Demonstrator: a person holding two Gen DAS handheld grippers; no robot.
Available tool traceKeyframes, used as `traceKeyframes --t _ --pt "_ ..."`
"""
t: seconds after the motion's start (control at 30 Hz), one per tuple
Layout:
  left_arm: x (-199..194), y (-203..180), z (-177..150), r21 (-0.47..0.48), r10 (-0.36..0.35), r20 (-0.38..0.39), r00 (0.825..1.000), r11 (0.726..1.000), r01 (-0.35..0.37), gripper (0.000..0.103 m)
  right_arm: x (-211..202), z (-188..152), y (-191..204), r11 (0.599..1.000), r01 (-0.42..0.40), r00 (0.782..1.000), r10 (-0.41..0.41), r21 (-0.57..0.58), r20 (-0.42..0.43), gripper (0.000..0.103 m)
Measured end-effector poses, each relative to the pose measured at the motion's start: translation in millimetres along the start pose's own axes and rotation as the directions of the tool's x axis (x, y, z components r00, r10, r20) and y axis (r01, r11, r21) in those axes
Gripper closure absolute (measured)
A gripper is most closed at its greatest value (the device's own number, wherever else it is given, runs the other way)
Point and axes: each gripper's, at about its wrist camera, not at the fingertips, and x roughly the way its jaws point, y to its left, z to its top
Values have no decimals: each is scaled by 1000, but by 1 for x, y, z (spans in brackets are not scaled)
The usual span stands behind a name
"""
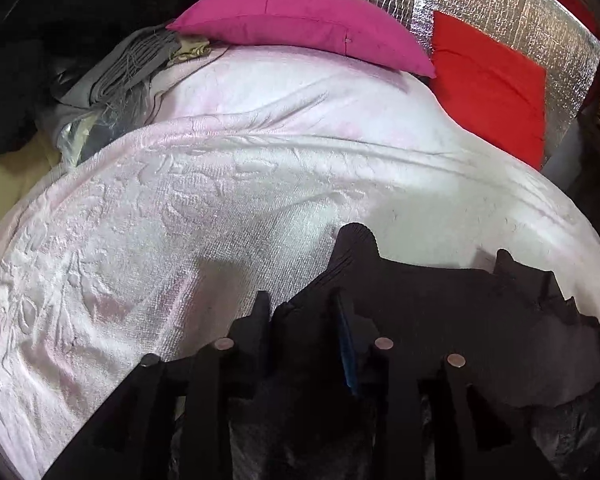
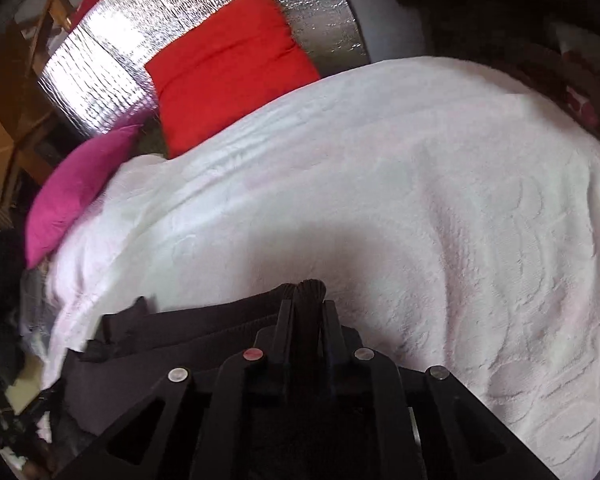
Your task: Fold large clothes
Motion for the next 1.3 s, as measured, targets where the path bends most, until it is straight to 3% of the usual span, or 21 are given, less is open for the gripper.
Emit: traceKeyframes --t 0.03,0.1,0.17,0.2,0.23,0.3,0.5,0.6,0.73,0.8,0.87,0.97,1.07,1.17,1.3 --pt "-5 1 0 -3 20 10 1000 1000 -20 56 -3 0 -3 999 -31 999 31 23 -14 86" --pt "-16 3 2 -9 36 42 998 999 -35 53 -11 1 -6 997 -55 998 56 57 -17 85" --pt "-27 5 4 -26 39 64 997 999 -37 37 -21 1 -9 994 -76 997 77 80 -7 79" --pt "-35 7 5 -41 31 85 996 999 -27 35 -26 0 -10 993 -81 997 81 86 0 70" --pt "-41 9 6 -51 23 103 994 999 -18 35 -31 1 -11 993 -82 997 81 90 10 48" --pt "-55 8 7 -50 15 127 992 999 -8 34 -43 2 -12 991 -95 994 89 93 66 14" --pt "-85 0 0 -12 15 179 984 1000 -13 26 -91 -5 -2 995 -92 984 85 38 156 14" --pt "-97 -5 -9 18 8 186 982 1000 -11 26 -121 -18 11 998 -44 973 52 -41 224 14" --pt "-115 -12 -27 61 -2 195 981 998 -10 25 -167 -41 31 985 55 924 12 -166 382 14" --pt "-122 -13 -38 79 -4 195 981 997 -12 24 -193 -61 41 968 121 885 -6 -219 465 14" --pt "-130 -14 -50 95 -21 188 982 995 3 23 -210 -78 45 960 130 866 12 -248 499 14" --pt "-139 -13 -67 130 -42 172 984 991 20 22 -221 -97 33 970 6 884 108 -242 456 11" --pt "-147 -13 -84 166 -52 156 986 986 25 22 -210 -99 12 988 -86 944 122 -129 307 9" --pt "-152 -3 -108 170 -47 146 988 985 22 18 -212 -105 -11 995 -95 945 101 -32 312 9" --pt "-147 10 -127 138 -69 57 996 989 61 17 -208 -104 -41 993 -90 963 68 76 259 9"
